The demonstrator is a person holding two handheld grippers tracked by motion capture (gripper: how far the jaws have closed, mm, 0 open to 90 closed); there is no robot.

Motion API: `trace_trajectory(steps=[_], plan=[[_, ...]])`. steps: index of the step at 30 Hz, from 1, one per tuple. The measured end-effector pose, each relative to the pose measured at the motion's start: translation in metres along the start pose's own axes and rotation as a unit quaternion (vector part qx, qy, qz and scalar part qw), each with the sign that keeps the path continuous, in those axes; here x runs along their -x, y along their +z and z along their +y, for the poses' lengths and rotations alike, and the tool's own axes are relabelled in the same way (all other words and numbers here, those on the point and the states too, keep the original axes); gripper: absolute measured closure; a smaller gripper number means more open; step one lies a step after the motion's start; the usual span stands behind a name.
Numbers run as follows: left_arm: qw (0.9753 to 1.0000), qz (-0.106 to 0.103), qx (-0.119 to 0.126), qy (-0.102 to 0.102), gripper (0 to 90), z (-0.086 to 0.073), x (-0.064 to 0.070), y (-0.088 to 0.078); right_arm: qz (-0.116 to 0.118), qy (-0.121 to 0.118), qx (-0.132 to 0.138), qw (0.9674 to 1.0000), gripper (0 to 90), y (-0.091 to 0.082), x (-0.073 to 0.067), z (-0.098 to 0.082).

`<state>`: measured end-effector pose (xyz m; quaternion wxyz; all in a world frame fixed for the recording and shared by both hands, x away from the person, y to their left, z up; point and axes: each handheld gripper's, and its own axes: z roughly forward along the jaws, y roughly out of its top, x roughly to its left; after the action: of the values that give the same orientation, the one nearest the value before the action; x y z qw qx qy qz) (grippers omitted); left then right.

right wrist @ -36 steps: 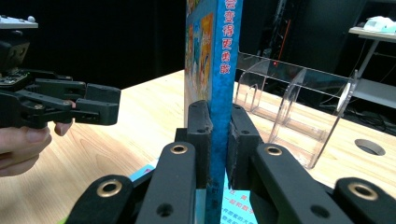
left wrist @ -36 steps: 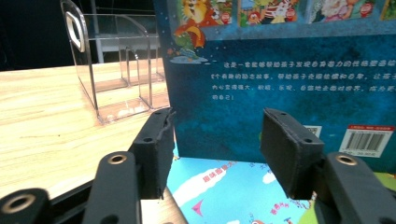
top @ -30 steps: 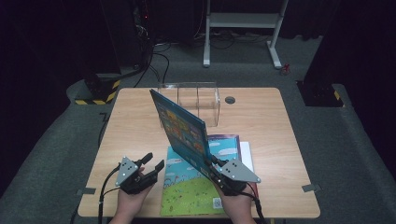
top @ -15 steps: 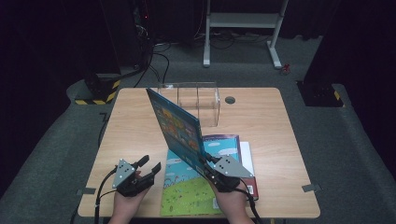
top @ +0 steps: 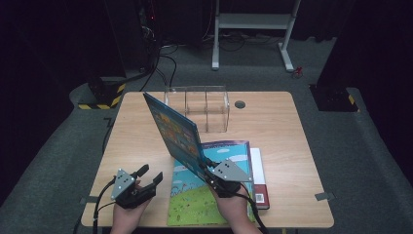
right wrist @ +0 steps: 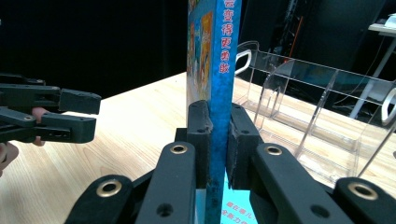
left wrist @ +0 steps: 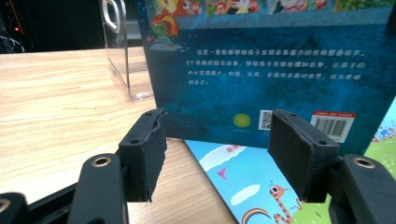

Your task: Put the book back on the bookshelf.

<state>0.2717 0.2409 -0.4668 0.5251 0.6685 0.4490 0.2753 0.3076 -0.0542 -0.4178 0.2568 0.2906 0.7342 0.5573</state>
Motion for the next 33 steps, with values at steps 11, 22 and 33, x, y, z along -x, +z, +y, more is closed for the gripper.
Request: trace_trajectory(steps=[11,22,33], plan=[[0.9999,-0.012,0.011,0.003,35.0,0.021,0.017,-0.006,0.004,0.005,0.004,1.0,82.3,0.008,-0.004,-0.002],[0.9984,-0.037,0.041,0.006,26.5,0.067,0.056,-0.005,0.004,0.007,0.011,0.9999,82.2,0.009,-0.007,-0.005],[0.9985,0.0,0.053,0.014,15.3,0.107,0.091,0.018,0.004,0.003,0.012,0.9999,82.2,0.011,-0.009,-0.006]])
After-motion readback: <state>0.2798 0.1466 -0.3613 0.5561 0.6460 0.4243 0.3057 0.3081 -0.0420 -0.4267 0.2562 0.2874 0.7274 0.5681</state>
